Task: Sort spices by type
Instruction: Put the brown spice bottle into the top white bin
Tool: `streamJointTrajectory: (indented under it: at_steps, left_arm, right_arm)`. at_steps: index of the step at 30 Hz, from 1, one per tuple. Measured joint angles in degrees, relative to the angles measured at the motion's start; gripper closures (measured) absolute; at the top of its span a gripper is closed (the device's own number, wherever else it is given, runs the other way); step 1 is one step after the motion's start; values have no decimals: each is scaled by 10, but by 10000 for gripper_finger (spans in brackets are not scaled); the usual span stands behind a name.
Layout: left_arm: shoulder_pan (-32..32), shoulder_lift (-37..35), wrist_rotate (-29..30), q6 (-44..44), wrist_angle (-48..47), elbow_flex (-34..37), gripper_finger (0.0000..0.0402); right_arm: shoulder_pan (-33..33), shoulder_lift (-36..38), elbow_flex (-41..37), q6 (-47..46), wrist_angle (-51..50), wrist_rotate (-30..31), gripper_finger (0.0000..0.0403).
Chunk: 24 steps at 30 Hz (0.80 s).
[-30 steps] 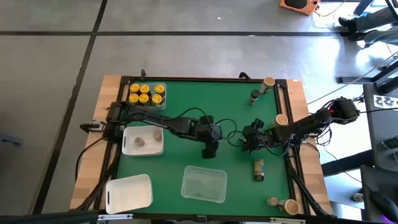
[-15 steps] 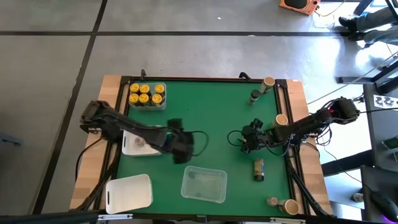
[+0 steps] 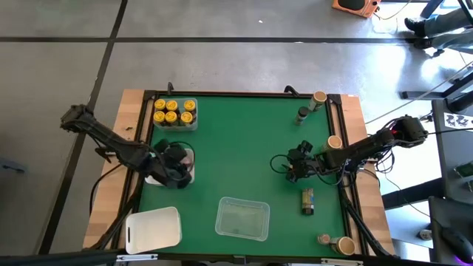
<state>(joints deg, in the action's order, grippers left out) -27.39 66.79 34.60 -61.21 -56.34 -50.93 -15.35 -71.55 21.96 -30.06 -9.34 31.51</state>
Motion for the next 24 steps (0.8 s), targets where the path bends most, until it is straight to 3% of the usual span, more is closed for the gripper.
streamJointTrajectory:
  at_steps: [7,14,24]
  left_arm:
    - [-2,-26,-21,-101,8,110,229]
    - [5,-23,-20,-78,80,179,229]
    - [27,-23,-2,-85,96,230,205]
  right_arm:
    - [0,0,0,0,7,4,77]
    - [0,0,0,0,10,11,77]
    - [0,0,0,0,24,11,77]
